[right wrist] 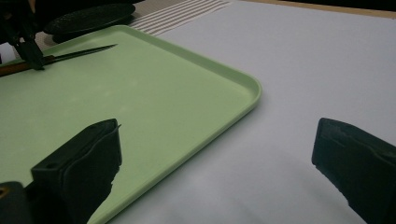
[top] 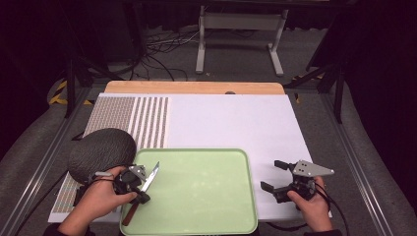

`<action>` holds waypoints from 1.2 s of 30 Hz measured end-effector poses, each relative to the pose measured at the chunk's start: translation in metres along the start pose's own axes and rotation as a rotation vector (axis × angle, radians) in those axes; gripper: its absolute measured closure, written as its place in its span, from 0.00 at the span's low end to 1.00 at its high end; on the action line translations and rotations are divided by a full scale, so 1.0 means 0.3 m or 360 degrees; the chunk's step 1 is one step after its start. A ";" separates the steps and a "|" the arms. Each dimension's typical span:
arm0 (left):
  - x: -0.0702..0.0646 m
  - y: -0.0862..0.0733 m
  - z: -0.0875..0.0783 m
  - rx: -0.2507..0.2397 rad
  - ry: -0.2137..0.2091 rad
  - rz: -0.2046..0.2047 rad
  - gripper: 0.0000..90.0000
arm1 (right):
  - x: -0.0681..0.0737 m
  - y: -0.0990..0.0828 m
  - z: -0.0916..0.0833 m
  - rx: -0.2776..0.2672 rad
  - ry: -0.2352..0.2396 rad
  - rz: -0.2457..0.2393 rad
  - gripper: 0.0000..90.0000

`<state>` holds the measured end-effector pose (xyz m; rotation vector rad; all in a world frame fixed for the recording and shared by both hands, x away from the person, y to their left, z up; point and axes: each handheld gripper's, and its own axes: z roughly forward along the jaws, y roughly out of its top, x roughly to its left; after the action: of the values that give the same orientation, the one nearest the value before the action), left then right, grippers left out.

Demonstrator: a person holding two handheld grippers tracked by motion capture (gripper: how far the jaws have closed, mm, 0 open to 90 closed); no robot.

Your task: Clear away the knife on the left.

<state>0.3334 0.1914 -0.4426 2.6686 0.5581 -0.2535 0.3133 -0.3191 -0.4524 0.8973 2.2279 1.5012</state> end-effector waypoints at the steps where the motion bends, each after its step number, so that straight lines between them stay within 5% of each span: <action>1: 0.000 0.000 0.000 0.0000 0.0000 0.0000 0.98 | 0.000 0.000 0.000 0.0000 0.0000 0.0000 0.03; 36: 0.029 -0.043 -0.026 0.0004 0.0026 -0.0149 0.98 | 0.001 -0.004 0.007 0.0026 0.0011 -0.0001 0.03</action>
<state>0.3367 0.2084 -0.4423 2.6524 0.6894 -0.2594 0.3139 -0.3179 -0.4543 0.8973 2.2483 1.4904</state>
